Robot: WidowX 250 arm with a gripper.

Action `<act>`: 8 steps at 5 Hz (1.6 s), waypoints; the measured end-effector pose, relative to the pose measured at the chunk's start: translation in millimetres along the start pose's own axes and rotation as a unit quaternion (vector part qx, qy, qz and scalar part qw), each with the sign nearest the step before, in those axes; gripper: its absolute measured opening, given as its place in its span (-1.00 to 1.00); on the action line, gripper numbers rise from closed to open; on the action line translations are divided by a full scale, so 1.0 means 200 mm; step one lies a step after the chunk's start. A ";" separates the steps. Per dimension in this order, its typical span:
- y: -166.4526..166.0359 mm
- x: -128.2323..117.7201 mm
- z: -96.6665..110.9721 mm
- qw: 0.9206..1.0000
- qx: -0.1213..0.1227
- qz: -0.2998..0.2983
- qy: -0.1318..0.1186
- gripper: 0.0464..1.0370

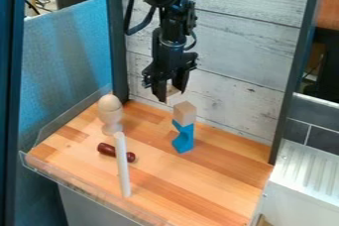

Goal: Put the cube on top of the arch

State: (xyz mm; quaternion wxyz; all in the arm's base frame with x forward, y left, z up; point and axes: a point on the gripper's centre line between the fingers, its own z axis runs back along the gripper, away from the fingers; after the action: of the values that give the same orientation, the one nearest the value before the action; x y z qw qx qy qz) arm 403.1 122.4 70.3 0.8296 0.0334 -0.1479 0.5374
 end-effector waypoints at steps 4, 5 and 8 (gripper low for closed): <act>-0.10 -0.04 0.00 1.000 0.012 -0.008 -0.015 0.05; -0.10 -0.03 -0.01 1.000 0.015 -0.003 -0.019 0.05; -0.12 -0.04 -0.06 0.999 0.020 -0.005 -0.027 0.05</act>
State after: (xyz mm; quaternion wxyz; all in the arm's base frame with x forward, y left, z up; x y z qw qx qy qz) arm 424.9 107.6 59.5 0.8270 0.0655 -0.1590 0.5353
